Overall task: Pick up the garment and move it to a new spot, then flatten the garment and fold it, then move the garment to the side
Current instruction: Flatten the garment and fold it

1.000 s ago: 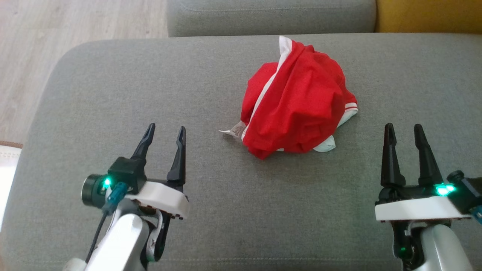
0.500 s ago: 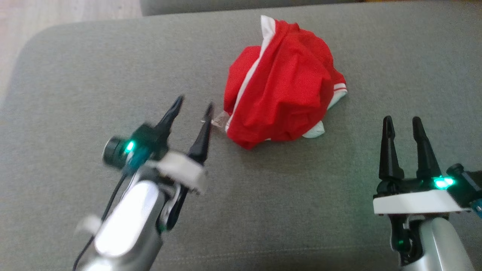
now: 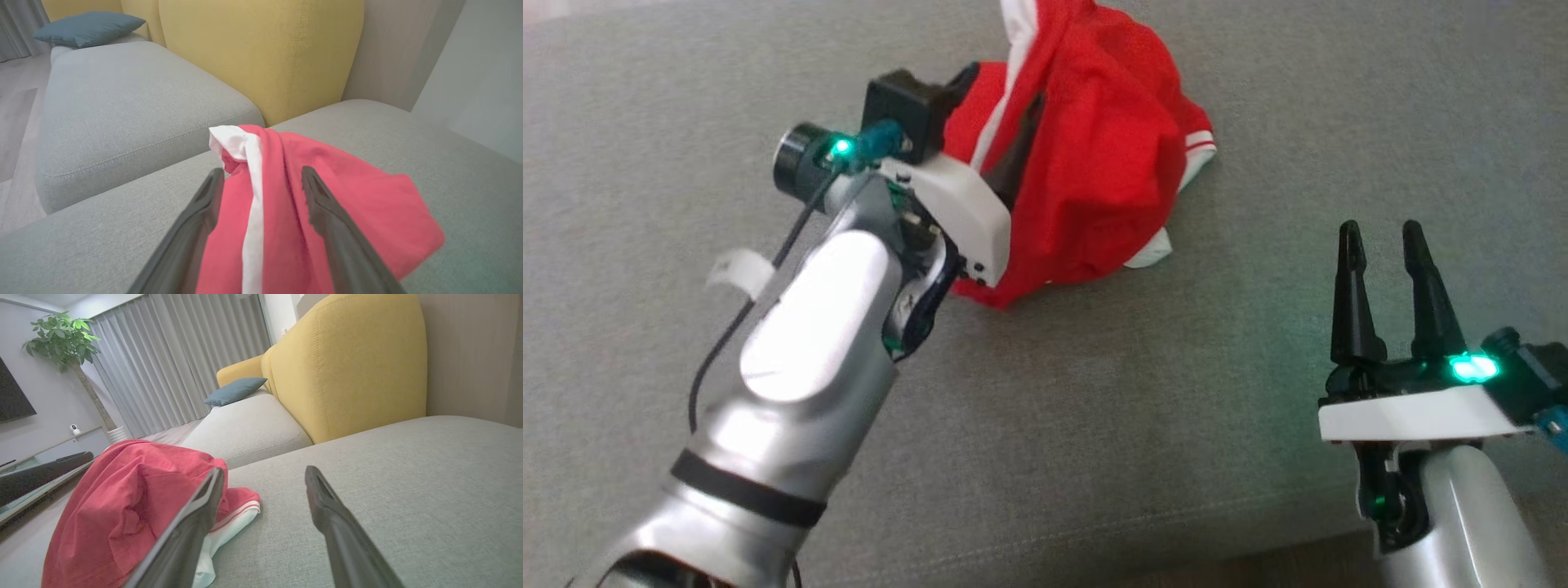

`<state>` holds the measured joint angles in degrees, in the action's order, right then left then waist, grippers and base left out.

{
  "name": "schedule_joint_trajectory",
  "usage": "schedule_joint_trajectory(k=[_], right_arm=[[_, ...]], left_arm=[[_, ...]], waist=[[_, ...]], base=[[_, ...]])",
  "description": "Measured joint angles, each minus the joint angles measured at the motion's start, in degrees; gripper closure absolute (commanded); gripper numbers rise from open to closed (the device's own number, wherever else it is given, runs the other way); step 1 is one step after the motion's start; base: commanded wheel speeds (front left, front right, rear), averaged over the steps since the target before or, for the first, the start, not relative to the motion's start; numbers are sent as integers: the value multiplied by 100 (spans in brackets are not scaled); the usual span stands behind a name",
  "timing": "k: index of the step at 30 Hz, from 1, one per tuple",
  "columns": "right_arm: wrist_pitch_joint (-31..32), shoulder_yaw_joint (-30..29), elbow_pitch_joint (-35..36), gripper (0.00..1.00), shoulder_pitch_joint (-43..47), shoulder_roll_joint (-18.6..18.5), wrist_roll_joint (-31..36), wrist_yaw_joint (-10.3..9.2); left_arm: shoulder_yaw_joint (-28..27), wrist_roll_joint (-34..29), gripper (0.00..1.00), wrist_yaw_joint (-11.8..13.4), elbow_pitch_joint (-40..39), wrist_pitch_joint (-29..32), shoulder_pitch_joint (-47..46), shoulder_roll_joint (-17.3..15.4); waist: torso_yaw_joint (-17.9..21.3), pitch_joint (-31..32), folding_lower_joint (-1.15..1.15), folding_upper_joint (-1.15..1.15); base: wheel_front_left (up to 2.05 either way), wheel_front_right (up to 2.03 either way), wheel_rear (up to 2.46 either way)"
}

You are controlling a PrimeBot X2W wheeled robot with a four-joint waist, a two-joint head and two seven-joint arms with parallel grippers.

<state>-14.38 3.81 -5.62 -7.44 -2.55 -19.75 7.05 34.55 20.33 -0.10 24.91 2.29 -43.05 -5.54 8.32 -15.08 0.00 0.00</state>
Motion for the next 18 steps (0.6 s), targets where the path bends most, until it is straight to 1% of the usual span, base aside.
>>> schedule_joint_trajectory(k=[8, 9, 10, 14, 18], right_arm=[[0, 71, 14, 0, -24, 0, -93, 0], [0, 73, 18, 0, -24, 0, -93, 0], [0, 73, 21, 0, -24, 0, -93, 0], [0, 49, 19, 0, -23, 0, -93, 0], [0, 48, -11, 0, -20, 0, -93, 0]], left_arm=[[-2, 24, 0, -91, 544, 70, -272, 23], [-8, 76, 64, -91, 579, 62, -288, 34], [-10, 108, 100, -92, 602, 36, -304, 41], [-31, 110, 100, -82, 642, -240, -349, 60], [-140, 111, 100, 35, 631, -546, -390, 86]], waist=[[295, -129, 0, 0], [315, -131, 0, 0], [332, -132, 0, 0], [319, -83, 0, 0], [239, 24, 0, 0]], base=[[0, 0, 0], [0, 0, 0], [0, 0, 0], [0, 0, 0], [0, 0, 0]])
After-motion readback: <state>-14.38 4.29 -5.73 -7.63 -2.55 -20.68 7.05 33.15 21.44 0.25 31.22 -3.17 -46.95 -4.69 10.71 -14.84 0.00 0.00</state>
